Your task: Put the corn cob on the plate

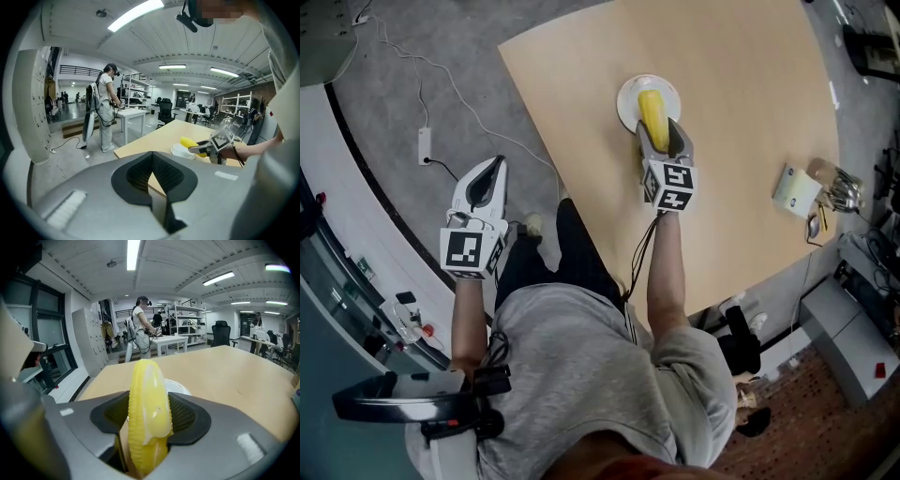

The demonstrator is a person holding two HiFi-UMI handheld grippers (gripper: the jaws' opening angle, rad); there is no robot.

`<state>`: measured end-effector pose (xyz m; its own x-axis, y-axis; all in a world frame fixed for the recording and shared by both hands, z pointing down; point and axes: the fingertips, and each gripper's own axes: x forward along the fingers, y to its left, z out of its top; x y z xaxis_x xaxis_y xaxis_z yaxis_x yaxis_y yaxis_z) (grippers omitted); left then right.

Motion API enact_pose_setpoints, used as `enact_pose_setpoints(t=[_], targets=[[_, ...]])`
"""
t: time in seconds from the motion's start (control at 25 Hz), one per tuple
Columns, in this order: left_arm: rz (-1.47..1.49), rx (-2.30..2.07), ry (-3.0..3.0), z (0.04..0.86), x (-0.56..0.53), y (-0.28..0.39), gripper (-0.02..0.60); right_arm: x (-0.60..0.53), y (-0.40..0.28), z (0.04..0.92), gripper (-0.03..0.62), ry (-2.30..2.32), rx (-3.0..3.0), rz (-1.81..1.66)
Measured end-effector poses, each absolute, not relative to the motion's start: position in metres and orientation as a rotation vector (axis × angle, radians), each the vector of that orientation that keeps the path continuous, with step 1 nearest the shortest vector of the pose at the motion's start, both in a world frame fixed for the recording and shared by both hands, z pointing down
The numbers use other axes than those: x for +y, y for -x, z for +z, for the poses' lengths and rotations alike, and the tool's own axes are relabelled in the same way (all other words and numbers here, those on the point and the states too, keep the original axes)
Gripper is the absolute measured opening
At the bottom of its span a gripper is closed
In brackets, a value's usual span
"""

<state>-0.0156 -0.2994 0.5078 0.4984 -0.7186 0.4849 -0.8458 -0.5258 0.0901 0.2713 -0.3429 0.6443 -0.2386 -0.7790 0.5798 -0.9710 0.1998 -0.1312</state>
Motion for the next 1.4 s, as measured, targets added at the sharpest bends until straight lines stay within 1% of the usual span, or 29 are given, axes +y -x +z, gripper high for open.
enact_pose_setpoints(t=[0.76, 1.4], targets=[[0.577, -1.389, -2.373, 0.505, -0.308, 0.030, 0.020, -0.376, -0.271, 0.679, 0.256, -1.519, -1.996, 0.695], [0.564, -1.413, -2.357, 0.505, -0.315, 0.040, 0.020, -0.386, -0.268, 0.687, 0.261, -1.500, -1.936, 0.689]])
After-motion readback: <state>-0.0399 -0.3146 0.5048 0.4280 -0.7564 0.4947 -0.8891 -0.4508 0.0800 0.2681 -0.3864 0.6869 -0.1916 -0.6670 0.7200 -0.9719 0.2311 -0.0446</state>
